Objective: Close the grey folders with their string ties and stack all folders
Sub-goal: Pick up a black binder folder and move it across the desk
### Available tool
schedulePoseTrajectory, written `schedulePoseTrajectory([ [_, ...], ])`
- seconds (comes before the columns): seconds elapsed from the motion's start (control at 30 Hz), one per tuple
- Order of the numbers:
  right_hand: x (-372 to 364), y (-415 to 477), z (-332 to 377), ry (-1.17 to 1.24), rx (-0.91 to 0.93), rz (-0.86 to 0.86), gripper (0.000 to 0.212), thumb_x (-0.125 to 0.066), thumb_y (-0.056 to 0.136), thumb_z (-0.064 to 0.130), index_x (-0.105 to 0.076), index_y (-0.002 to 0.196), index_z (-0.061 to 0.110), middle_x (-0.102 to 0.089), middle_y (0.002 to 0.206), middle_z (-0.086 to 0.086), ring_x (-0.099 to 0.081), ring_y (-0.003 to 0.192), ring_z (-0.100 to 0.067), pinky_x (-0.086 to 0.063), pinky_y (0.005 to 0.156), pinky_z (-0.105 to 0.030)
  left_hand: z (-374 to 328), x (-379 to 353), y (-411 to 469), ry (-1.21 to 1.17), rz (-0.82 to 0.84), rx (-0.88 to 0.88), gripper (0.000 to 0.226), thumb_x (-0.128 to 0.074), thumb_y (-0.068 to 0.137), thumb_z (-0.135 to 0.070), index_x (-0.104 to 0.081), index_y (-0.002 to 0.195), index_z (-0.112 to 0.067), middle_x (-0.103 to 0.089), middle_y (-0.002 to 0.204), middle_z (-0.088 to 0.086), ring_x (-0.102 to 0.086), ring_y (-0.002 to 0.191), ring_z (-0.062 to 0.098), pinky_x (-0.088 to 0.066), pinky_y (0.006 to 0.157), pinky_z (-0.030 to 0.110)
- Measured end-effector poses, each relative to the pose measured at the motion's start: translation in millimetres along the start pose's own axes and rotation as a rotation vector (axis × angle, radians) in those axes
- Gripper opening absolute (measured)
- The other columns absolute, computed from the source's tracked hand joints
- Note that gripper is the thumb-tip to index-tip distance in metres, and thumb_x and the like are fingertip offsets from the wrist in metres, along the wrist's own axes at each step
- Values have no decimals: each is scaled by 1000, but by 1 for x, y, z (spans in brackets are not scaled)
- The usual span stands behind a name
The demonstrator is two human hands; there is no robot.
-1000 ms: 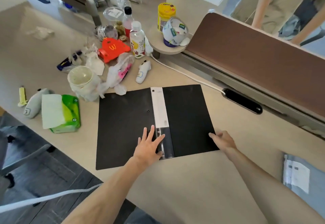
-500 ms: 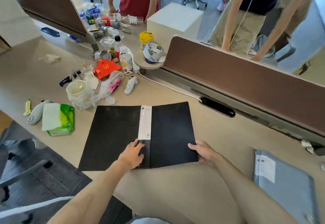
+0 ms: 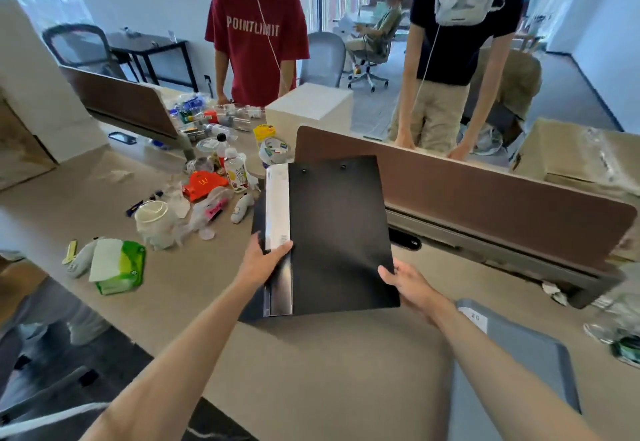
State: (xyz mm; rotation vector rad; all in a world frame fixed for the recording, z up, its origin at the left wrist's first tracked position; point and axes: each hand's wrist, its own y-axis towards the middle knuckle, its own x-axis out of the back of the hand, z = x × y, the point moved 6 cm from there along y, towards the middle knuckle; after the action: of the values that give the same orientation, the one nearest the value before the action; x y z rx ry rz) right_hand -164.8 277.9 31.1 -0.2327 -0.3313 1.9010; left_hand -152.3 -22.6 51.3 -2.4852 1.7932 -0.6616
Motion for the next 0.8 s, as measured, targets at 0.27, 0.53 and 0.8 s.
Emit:
schedulePoseTrajectory([
  [0.27, 21, -3, 41, -404, 172, -349, 30, -55, 89, 38, -61, 113, 20, -62, 118, -3, -58, 114, -23, -48, 98, -41, -34, -13, -23, -473, 115, 49, 36, -69, 82, -8, -61, 116, -10, -70, 114, 12, -67, 96, 25, -56, 77, 35],
  [0.53, 8, 1, -23, -220, -68, -363, 36, -61, 89, 33, -49, 120, 17, -61, 123, -2, -61, 107, -19, -51, 95, -40, 35, -38, -33, -370, 274, 193, 36, -64, 86, -13, -58, 122, -17, -69, 115, 11, -66, 103, 29, -57, 83, 41],
  [0.8, 11, -10, -111, -219, -367, -629, 33, -56, 89, 8, -49, 121, 1, -58, 121, -20, -58, 110, -33, -48, 93, -41, 94, -86, -17, 121, 468, 124, 50, -62, 89, -5, -40, 133, -12, -54, 117, 1, -53, 107, 16, -42, 89, 26],
])
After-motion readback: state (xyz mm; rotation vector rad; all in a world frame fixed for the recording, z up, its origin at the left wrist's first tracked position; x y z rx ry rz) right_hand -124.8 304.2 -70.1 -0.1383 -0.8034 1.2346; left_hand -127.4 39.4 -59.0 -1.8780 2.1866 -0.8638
